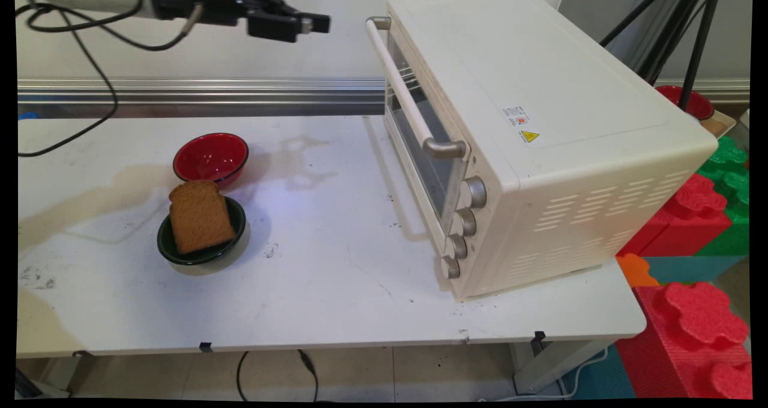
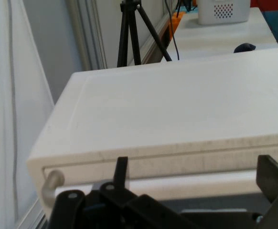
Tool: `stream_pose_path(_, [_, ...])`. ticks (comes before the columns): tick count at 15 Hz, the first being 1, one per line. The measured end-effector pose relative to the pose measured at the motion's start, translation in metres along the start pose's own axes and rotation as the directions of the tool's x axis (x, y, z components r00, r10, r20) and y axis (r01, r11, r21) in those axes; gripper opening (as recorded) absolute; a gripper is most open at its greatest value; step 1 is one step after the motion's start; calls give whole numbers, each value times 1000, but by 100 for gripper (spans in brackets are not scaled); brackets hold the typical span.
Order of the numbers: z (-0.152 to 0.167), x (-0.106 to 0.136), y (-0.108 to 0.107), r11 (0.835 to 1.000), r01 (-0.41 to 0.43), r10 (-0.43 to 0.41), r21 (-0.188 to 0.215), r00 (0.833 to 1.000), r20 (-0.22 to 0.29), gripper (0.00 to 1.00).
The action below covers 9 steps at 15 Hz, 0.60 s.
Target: Open the oven
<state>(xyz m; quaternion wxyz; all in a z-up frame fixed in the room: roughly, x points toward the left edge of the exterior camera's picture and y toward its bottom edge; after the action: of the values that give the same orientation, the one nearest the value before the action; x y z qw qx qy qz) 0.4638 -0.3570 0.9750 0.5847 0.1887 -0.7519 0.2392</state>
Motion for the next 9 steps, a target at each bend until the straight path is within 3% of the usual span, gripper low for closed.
stream_pose_path(7, [59, 12, -5, 1000, -1, 2, -23, 1000, 12, 100])
stream_pose_path(8, [64, 13, -6, 1000, -2, 2, -26, 1000, 15, 0])
stream_pose_path(9, [69, 12, -6, 1000, -3, 4, -28, 1000, 19, 0])
